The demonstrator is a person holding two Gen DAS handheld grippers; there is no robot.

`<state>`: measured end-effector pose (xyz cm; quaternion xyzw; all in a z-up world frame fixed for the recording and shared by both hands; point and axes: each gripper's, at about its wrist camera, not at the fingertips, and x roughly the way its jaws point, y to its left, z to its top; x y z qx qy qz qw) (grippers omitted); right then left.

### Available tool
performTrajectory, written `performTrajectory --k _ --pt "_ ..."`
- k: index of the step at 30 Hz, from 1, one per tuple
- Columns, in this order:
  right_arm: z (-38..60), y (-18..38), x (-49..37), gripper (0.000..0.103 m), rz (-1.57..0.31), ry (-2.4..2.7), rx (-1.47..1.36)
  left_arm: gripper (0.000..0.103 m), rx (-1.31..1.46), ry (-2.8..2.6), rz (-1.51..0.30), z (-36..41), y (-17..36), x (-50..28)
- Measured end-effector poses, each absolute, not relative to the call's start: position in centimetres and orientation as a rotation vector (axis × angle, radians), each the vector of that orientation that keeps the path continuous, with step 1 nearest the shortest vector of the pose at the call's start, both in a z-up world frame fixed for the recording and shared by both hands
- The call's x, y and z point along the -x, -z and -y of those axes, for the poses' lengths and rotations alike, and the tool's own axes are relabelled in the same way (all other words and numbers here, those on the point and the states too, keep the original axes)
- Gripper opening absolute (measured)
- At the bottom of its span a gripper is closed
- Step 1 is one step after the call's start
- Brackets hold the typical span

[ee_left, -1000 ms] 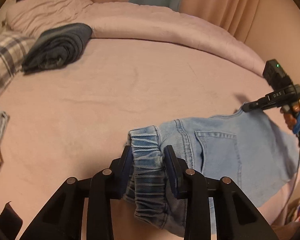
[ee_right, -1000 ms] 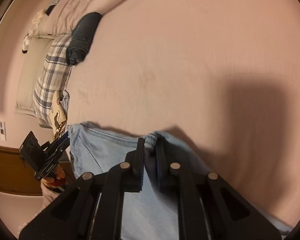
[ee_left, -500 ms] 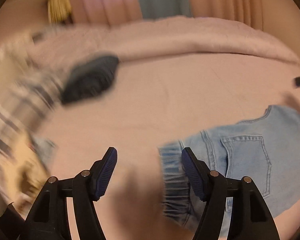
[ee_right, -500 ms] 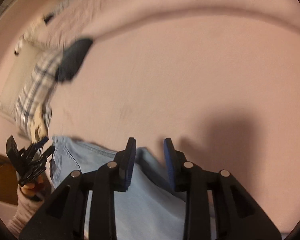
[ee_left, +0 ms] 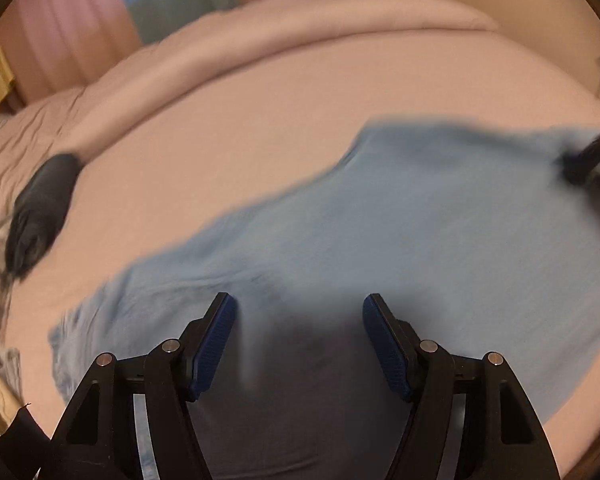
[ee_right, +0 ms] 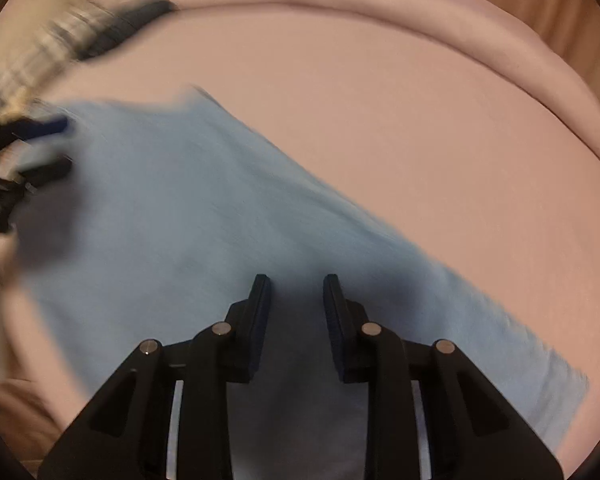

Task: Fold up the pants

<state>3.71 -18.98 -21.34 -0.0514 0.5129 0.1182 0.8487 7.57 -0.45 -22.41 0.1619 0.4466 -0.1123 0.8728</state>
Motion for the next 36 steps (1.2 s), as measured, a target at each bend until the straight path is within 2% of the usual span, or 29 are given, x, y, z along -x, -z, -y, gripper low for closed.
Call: performTrajectory --k 2,3,4,5,6,8,9,12,13,15,17,20,21,23,25,31,36 --pt "23.5 21.3 -2.5 0.02 -1.103 -0.159 0.039 0.07 -0.237 0.259 -0.924 -2.7 21.7 -7.2" --pt "26.6 21.0 -1.4 0.011 -1.1 -0.132 -0.018 0.07 -0.207 0.269 -0.925 -3.6 21.2 -7.1" --pt "28.7 20.9 -0.6 0.007 -1.111 -0.092 -0.037 0.068 -0.249 0.222 -0.918 -4.3 20.8 -6.9" --pt "31.0 20.8 0.2 0.005 -1.12 -0.042 -0.055 0.061 -0.275 0.22 -0.918 -4.7 20.4 -6.8" --pt "33.5 20.6 1.1 0.001 -1.12 -0.01 -0.099 0.061 -0.268 0.232 -0.931 -5.3 19.9 -6.6" --pt "37.8 20.0 2.6 0.002 -1.14 0.135 -0.126 0.061 -0.263 0.237 -0.93 -5.6 19.0 -6.2" --pt "39.5 19.5 3.5 0.006 -1.137 0.194 -0.141 0.063 -0.28 0.225 -0.917 -5.8 18.5 -5.7" --pt "41.5 17.2 6.3 0.033 -1.065 0.236 -0.2 0.068 -0.252 0.222 -0.925 -5.9 18.9 -5.3" --pt "41.6 16.9 7.0 0.036 -1.045 0.21 -0.218 0.068 -0.262 0.193 -0.947 -5.8 19.5 -5.0" --pt "41.6 17.9 7.8 0.038 -1.062 0.182 -0.233 0.068 -0.27 0.18 -0.969 -6.0 21.0 -5.2" --pt "42.0 20.1 7.8 0.032 -1.129 0.204 -0.191 0.068 -0.272 0.173 -0.959 -5.9 20.9 -5.3" --pt "44.0 19.2 8.6 0.029 -1.038 0.216 -0.326 0.068 -0.222 0.168 -0.954 -5.9 19.3 -5.2" --pt "44.5 18.4 8.9 0.036 -1.007 0.231 -0.365 0.068 -0.191 0.179 -0.937 -5.8 18.5 -5.1" --pt "45.3 16.8 10.3 0.036 -0.924 0.231 -0.412 0.071 -0.105 0.241 -0.906 -4.9 17.1 -4.8" --pt "46.2 16.1 12.0 0.045 -0.866 0.217 -0.512 0.075 -0.055 0.306 -0.888 -3.4 16.6 -4.7" --pt "46.6 19.3 15.6 0.046 -0.815 0.221 -0.816 0.075 0.003 0.509 -0.896 4.1 16.6 -5.5" --pt "43.7 21.6 16.8 0.046 -0.757 0.223 -0.939 0.075 0.039 0.636 -0.941 10.4 17.4 -5.2"
